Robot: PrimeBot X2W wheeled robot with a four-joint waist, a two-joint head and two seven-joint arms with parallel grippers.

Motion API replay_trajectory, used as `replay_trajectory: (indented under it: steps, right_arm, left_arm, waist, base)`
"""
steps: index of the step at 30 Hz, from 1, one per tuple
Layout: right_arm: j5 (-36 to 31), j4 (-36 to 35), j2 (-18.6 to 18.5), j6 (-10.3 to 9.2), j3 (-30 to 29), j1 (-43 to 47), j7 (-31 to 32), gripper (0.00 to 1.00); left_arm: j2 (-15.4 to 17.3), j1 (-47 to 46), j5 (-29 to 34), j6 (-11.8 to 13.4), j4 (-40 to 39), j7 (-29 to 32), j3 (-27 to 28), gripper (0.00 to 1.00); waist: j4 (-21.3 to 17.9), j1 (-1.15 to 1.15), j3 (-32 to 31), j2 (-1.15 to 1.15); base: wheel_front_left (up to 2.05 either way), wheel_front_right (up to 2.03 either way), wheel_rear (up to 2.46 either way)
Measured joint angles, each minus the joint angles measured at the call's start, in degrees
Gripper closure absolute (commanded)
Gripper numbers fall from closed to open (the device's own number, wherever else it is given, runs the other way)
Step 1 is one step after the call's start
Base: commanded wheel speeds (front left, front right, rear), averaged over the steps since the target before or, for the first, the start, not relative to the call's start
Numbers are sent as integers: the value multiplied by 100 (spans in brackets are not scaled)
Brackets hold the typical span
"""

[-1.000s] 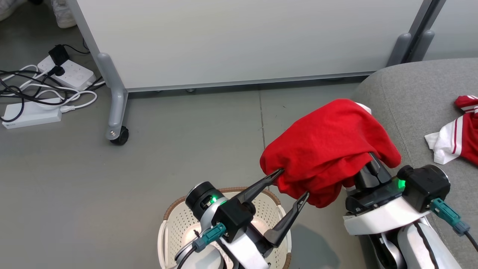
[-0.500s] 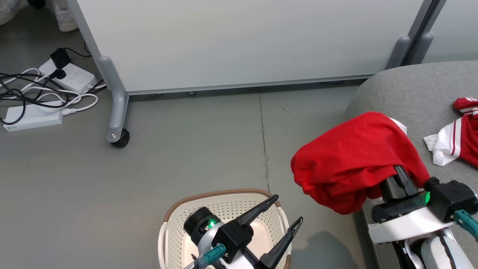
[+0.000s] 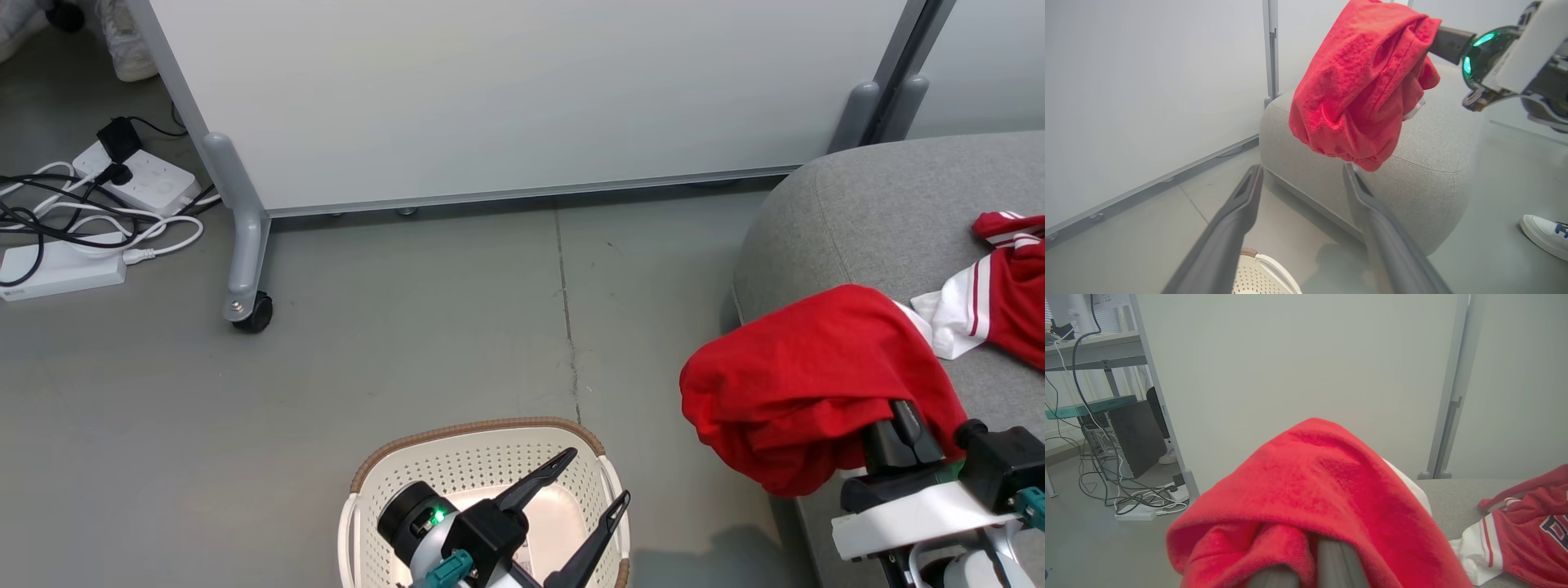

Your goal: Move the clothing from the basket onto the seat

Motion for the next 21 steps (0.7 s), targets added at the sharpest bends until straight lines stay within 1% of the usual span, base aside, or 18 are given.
replay_trajectory:
  steps: [21]
  right_arm:
    - [-1, 186, 0, 0, 92, 62, 0, 100]
  left_arm:
    - [-20, 196, -10, 0, 100, 0, 75, 0]
  waist:
    - [1, 0, -145, 0]
  base:
    - [0, 0, 0]
